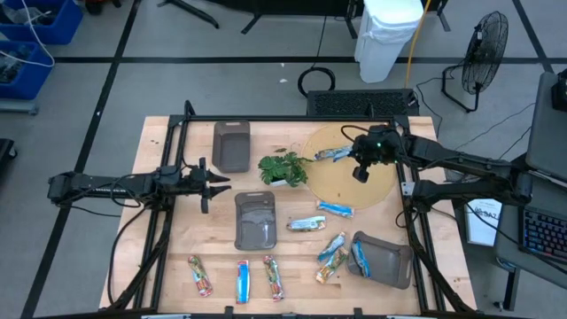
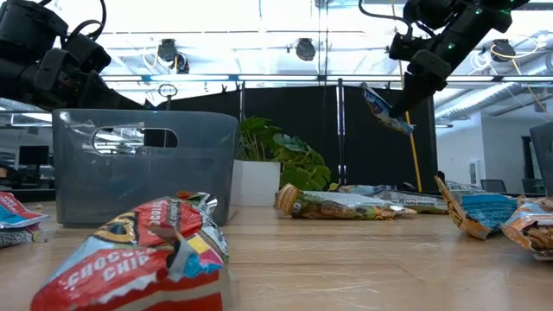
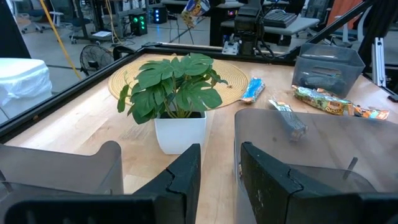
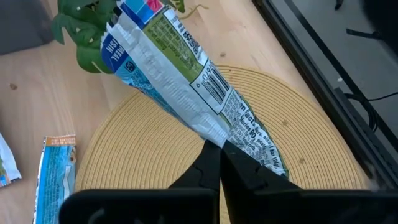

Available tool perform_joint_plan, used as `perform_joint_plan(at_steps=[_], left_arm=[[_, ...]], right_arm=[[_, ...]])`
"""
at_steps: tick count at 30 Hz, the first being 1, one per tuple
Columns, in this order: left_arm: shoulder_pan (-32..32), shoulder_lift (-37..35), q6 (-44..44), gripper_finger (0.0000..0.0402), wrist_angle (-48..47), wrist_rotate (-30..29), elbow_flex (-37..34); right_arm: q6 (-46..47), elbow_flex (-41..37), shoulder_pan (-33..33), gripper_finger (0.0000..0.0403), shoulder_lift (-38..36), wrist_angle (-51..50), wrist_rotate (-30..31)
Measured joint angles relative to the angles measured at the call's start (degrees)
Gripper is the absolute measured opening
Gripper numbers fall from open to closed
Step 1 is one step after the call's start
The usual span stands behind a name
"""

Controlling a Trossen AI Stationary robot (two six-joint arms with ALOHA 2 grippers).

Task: Pick and place Granola Bars by type
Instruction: Put the bottom blue granola bar into the bottom right black bin

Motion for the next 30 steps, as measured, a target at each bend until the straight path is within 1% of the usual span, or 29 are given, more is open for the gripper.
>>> perform_joint_plan(at_steps=[3, 6, 19, 25, 30], left_arm=[[0.0, 0.0, 0.0, 0.0118, 0.0, 0.0, 0.0], [0.0, 0.0, 0.0, 0.0118, 0.0, 0.0, 0.0], [0.0, 0.0, -0.7, 0.0118, -1.9, 0.0, 0.0], [0.0, 0.0, -1.4, 0.0118, -1.8, 0.0, 0.0], [0.0, 0.0, -1.5, 0.0118, -1.8, 0.0, 0.0]], right_arm=[[0.0, 0.0, 0.0, 0.0000, -1.2, 0.0, 0.0], [0.0, 0.0, 0.0, 0.0000, -4.0, 0.0, 0.0], [3.2, 0.0, 0.0, 0.0000, -21.5, -2.1, -0.1], [7.1, 0.0, 0.0, 0.0000, -29.3, -1.8, -0.1], [9.7, 0.1, 0.0, 0.0000, -34.8, -1.9, -4.4]])
